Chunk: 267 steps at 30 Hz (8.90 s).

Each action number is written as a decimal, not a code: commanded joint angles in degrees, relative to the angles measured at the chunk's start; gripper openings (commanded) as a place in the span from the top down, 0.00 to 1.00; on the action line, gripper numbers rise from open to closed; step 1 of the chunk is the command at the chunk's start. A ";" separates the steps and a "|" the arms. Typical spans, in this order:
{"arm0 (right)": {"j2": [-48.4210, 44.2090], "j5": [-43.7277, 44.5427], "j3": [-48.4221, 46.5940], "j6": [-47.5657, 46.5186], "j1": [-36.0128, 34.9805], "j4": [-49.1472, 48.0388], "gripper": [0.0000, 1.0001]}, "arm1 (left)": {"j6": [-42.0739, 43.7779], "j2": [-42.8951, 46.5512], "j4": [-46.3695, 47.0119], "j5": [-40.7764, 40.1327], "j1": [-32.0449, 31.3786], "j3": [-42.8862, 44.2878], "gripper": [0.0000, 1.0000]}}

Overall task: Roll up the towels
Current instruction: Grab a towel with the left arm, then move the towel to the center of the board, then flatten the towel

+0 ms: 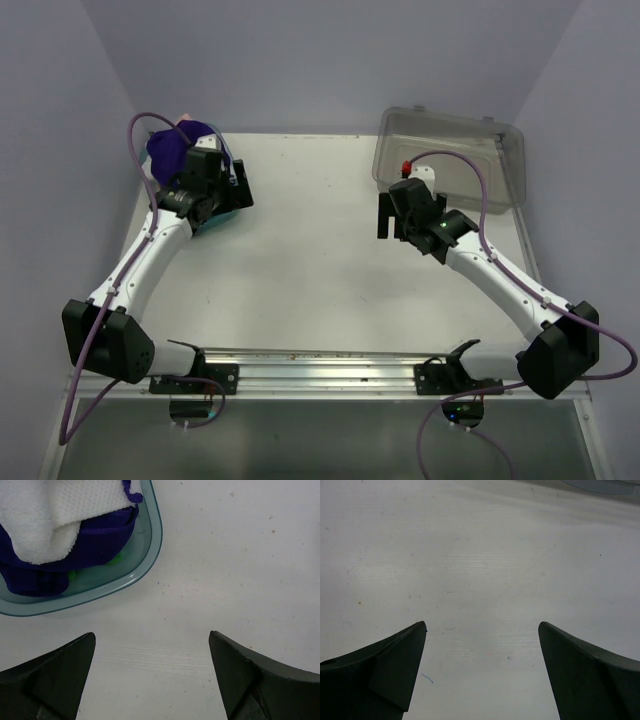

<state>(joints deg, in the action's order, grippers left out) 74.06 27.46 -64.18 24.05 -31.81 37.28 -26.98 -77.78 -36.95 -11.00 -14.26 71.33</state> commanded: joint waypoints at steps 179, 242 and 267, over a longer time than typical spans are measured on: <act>-2.49 -2.16 4.38 1.15 -5.36 -16.36 1.00 | 9.23 -8.55 -0.68 24.18 -12.89 13.61 1.00; 11.71 -17.61 4.42 4.16 -4.23 -13.55 0.14 | -6.42 -20.84 23.94 -8.24 -2.44 -6.99 0.40; 29.38 -19.99 -1.29 0.64 -0.53 -17.94 0.41 | -5.10 -14.78 22.01 -0.69 -2.61 -8.40 1.00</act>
<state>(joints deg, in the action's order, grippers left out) 102.04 7.42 -62.67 25.41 -32.32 21.63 -31.94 -97.65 -15.88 -13.56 -16.99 63.44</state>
